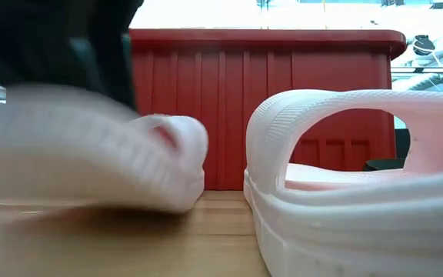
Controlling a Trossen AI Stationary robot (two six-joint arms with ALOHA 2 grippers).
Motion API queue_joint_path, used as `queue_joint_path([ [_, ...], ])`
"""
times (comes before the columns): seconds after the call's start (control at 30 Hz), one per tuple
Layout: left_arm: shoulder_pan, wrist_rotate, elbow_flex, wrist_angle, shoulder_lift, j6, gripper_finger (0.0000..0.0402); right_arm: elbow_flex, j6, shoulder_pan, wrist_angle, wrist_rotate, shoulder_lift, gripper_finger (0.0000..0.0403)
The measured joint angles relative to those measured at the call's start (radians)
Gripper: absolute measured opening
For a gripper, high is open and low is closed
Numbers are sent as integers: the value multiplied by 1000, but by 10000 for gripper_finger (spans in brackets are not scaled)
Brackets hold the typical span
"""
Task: Pick and place slides into bin
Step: Put the white slipper into the red bin
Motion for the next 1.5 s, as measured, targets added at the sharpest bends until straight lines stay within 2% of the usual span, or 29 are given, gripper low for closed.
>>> queue_joint_path([
  [0.33, -23, 32, 0, 30, 0, -8, 163, 0, -2, 0, 0, 0, 0, 153],
  [0.6, -30, 73, 0, 191, -1, 61, 163, 0, -2, 0, 0, 0, 0, 153],
  [0.73, -30, 67, 0, 181, -1, 60, 163, 0, -2, 0, 0, 0, 0, 153],
  [0.87, -31, 15, 0, 158, -1, 61, 163, 0, -2, 0, 0, 0, 0, 153],
  [1.2, -14, -50, 0, -57, -1, -83, 163, 0, -2, 0, 0, 0, 0, 153],
  [1.5, -1, -96, 1, -96, -1, -101, 163, 0, -2, 0, -1, 0, 0, 153],
])
